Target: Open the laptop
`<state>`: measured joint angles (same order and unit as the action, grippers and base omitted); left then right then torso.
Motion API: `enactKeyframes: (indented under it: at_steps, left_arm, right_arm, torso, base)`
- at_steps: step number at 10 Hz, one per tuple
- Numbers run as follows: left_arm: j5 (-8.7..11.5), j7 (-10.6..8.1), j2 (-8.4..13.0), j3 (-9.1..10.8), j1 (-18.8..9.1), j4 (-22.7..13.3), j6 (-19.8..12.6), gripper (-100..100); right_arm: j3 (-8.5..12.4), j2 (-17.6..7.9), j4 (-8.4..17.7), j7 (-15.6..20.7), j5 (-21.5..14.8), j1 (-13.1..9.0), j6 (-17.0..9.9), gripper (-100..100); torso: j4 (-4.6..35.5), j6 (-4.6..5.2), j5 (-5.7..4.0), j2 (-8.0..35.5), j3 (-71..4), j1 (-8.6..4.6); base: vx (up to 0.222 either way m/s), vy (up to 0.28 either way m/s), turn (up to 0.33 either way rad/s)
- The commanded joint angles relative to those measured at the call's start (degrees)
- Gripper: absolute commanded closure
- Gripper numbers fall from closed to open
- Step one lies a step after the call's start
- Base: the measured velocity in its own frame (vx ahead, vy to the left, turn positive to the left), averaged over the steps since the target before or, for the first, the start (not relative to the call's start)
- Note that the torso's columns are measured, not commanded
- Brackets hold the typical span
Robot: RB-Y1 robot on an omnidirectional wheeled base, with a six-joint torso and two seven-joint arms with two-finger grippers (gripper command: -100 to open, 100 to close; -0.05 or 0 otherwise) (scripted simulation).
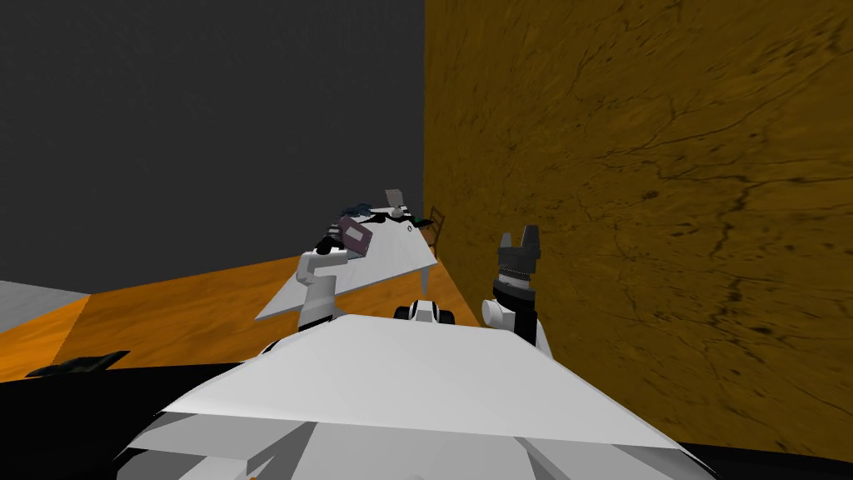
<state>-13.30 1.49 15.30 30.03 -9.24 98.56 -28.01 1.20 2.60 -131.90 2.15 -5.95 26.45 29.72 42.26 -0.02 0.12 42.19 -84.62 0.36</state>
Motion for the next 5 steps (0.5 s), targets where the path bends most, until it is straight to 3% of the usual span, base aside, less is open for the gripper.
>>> enactKeyframes:
  at_steps: [1,3,4,5]
  left_arm:
    - [0.4,0.32,-0.66,-0.02,0.56,0.01,0.27,-100]
    - [0.57,0.31,-0.65,-0.01,0.44,-0.11,0.26,-100]
    - [0.58,0.3,-0.62,0.01,0.41,-0.13,0.24,100]
    - [2.57,-1.59,-1.92,0.53,-0.37,-0.61,-0.18,100]
  right_arm:
    - [0.0,0.0,0.0,0.0,0.0,0.0,0.0,0]
    - [-0.02,0.02,-0.01,0.0,0.0,0.0,0.0,0]
    - [-0.02,0.02,-0.01,0.0,0.0,0.0,0.0,0]
    - [-0.03,0.03,-0.01,0.0,0.0,0.0,0.0,0]
  torso:
    - [0.02,0.02,-0.09,0.07,0.03,-0.31]
    - [-0.06,0.0,-0.17,-0.21,-0.12,-0.47]
    - [-0.04,0.01,-0.14,-0.07,-0.06,-0.51]
    - [0.04,0.02,-0.17,0.13,0.07,-0.56]
  base:
    - [-0.022,0.09,-0.005]
    - [0.05,0.086,-0.013]
    - [0.005,0.011,0.001]
    - [-0.02,0.085,0.057]
